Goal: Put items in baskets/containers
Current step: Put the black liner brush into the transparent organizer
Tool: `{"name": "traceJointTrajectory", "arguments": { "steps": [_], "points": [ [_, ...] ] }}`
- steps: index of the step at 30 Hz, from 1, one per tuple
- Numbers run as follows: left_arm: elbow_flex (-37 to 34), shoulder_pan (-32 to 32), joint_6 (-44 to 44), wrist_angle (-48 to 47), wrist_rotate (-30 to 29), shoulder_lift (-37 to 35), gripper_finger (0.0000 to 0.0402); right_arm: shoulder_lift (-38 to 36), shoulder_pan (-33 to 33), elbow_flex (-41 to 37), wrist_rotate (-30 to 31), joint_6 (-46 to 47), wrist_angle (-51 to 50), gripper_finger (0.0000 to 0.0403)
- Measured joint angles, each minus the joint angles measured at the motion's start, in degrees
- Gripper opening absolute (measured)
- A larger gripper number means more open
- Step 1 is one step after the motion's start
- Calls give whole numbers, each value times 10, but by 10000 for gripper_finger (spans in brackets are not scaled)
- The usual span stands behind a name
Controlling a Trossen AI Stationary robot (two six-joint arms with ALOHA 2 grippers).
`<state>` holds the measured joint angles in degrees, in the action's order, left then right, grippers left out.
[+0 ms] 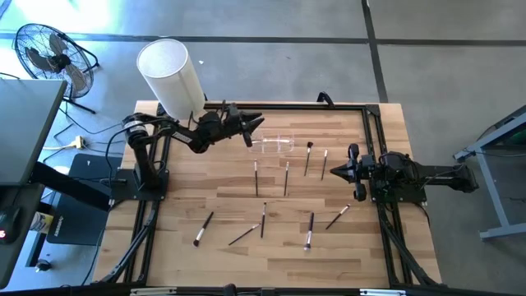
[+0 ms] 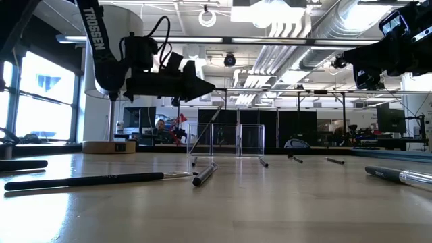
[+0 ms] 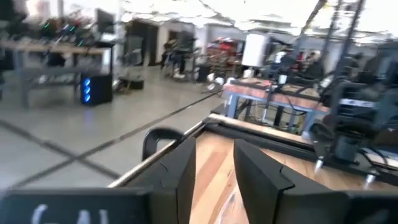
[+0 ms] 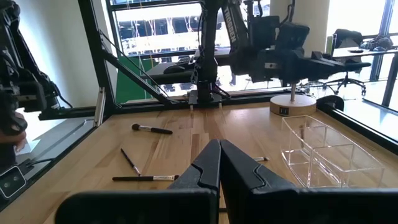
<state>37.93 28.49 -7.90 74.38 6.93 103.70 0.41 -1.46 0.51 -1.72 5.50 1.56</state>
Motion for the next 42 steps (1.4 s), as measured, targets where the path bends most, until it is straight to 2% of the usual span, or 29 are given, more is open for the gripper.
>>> {"name": "traceJointTrajectory", "arguments": {
  "steps": [7,14,19,24,30,33,36,42],
  "points": [
    [0,-1,16,-19,43,-58,117,0,0,0,0,0,0,0],
    [0,-44,39,-187,1,-146,117,0,0,0,0,0,0,0],
    [0,-113,51,-265,-102,-182,117,0,0,0,0,0,0,0],
    [3,-191,51,-299,-230,-191,117,0,0,0,0,0,0,0],
    [60,-276,50,-408,-376,-190,117,0,0,0,0,0,0,0],
    [111,-310,39,-515,-429,-190,117,0,0,0,0,0,0,0],
    [181,-337,-18,-675,-473,-190,117,0,0,0,0,0,0,0],
    [313,-365,-184,-1033,-467,-190,106,0,0,0,0,0,0,0]
  ]
}}
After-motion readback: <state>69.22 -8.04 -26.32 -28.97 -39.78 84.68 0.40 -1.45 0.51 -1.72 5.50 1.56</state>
